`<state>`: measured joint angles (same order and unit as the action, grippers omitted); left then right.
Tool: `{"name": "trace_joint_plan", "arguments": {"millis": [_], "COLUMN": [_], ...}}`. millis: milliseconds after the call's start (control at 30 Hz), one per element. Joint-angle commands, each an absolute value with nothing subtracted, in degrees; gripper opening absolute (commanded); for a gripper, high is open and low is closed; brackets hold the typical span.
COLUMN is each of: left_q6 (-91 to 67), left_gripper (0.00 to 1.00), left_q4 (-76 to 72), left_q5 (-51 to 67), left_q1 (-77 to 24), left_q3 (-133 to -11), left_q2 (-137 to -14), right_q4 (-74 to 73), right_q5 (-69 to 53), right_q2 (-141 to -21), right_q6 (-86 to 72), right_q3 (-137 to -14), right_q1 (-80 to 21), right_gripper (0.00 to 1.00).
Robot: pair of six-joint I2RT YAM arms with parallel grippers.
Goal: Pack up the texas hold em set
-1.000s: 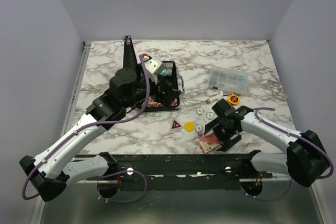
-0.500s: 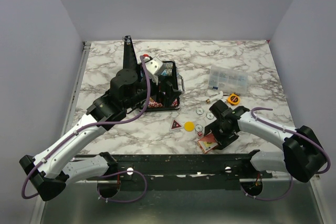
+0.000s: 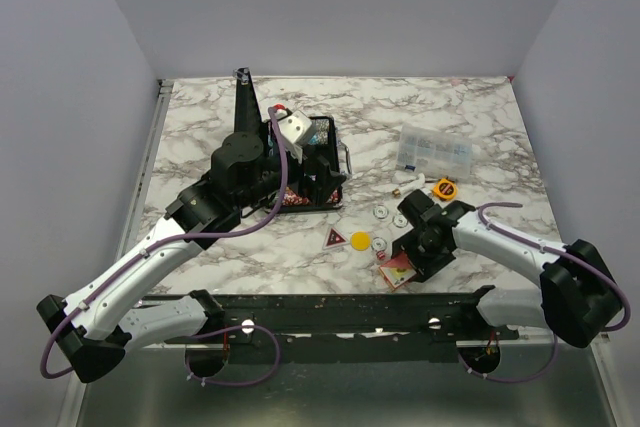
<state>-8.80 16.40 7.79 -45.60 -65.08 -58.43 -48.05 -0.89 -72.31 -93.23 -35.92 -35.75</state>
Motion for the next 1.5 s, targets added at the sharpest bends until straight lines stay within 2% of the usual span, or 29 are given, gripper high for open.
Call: {"name": "trace_joint_plan", "arguments": {"millis": [0,133,200,267,433,667,933,1467], "left_q6": [-8.1,-8.0,-7.9,-7.5,-7.4,-8.4,-8.9,-10.1], "left_gripper": [0.98,0.98,0.98,0.98,0.98,0.99,0.99,0.98], "left_q4": [17.3,17.5,17.5,17.4,16.2,9.2,9.3,10.8], "left_q5": [4.8,2.6,0.5,-4.5,-13.7,-19.4,-21.0,-17.5], "left_q1": [-46.1,-46.2,-46.2,-46.1,-42.5,-40.3,-40.3,-40.3], "left_q3": [-66.2,-66.1,-66.1,-65.9,-65.0,-58.4,-58.3,-59.4], "left_q2": [-57.5,-56.7,-55.6,-53.8,-44.8,-34.1,-34.1,-36.2], "right_q4": [-55.0,-55.2,-48.4,-39.6,-19.7,-7.6,-10.5,-25.0], "right_q5": [10.3,20.0,22.4,23.2,17.1,14.5,13.5,30.6], "right_q2": [-70.6,-71.4,-72.2,-73.4,-81.8,-96.7,-112.9,-129.2], "right_q6": [-90.5,-81.0,-71.5,-62.4,-45.4,-35.0,-29.4,-23.3], "right_q3": [-42.6,-50.7,-53.5,-55.1,-62.3,-74.3,-91.6,-110.4], "right_q1": [-36.1,-36.1,-36.1,-36.2,-36.1,-36.1,-37.6,-44.0], "right_gripper": [0.45,0.43,0.43,0.39,0.36,0.36,0.36,0.36]}}
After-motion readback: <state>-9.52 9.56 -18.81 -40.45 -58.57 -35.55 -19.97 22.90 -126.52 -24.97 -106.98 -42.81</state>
